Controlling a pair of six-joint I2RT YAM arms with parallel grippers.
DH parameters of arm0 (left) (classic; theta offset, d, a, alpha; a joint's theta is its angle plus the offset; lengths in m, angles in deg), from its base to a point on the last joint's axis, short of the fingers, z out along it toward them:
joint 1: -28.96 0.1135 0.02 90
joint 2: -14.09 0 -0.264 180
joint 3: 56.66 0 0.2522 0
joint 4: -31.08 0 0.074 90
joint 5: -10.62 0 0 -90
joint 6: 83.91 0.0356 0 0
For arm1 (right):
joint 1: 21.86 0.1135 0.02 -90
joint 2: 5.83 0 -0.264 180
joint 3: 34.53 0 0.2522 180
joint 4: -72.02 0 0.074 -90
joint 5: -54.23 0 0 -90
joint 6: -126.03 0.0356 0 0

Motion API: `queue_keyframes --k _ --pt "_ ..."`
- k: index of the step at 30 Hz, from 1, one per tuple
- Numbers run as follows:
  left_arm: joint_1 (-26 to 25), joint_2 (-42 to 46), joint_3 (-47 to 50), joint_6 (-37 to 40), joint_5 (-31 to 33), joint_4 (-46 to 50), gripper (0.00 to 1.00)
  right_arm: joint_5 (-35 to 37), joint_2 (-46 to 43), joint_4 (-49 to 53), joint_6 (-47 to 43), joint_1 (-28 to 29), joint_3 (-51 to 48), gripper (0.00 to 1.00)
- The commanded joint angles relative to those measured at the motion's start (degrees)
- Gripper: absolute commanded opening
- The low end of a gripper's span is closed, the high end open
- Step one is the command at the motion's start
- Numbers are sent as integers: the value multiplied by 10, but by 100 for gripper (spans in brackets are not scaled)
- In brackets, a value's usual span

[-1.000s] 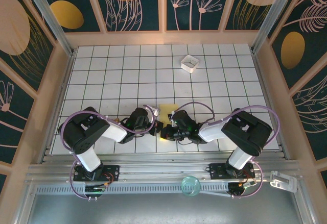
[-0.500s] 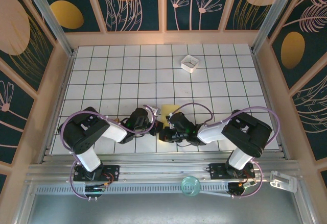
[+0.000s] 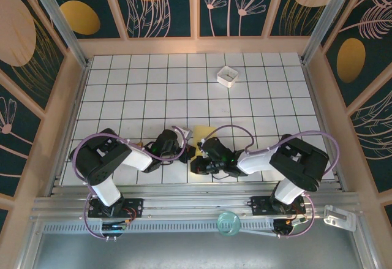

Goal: Fold a paper plane with a square sheet of paper (pick it up from the middle)
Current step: Fold the triangle a second time at the center of the table.

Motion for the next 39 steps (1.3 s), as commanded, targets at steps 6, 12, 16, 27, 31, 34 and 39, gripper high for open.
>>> queue_keyframes --k 6,12,16,27,31,34,39 --pt "7 -26 13 13 65 100 0 -7 -105 -13 -26 -65 -35 0" --pt "7 -29 12 13 65 100 0 23 -115 18 -29 -104 -23 0" --pt "8 -30 11 14 66 100 0 36 -93 27 -33 -113 -1 0" --pt "8 -30 12 14 67 102 0 29 -26 22 -45 -126 17 0" --pt "7 -29 12 15 69 103 0 30 -16 23 -53 -138 7 0" --pt "7 -30 11 16 68 104 0 30 -10 23 -60 -145 0 0" --pt "7 -32 11 17 69 104 0 29 -3 18 -69 -159 -13 0"
